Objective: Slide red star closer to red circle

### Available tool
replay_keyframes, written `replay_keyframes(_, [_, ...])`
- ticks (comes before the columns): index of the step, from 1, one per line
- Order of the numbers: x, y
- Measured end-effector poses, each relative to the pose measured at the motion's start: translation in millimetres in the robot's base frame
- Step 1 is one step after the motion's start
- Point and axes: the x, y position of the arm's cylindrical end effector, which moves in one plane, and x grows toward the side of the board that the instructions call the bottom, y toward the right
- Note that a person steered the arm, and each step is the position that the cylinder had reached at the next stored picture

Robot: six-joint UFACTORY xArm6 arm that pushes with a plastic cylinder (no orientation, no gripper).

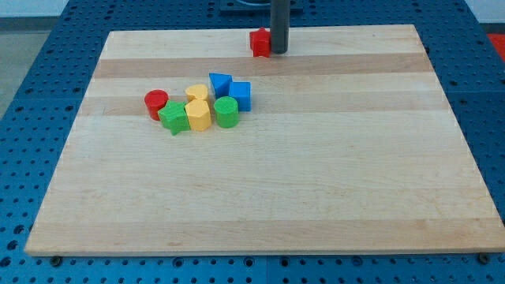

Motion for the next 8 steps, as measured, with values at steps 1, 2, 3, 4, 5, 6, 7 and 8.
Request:
replay_keyframes(1, [-17.1,12.4])
replay_keyframes(2, [-34.8,-31.0])
replay_keyframes(3, [-30.6,-115.8])
replay_keyframes(4, [-13.8,-148.3])
replay_keyframes(5, [-48.2,-131.5])
replay_keyframes(6, [-58.1,-80.7])
replay_keyframes(7, [-58.0,-15.5])
replay_keyframes(8, [-36.2,-10.8])
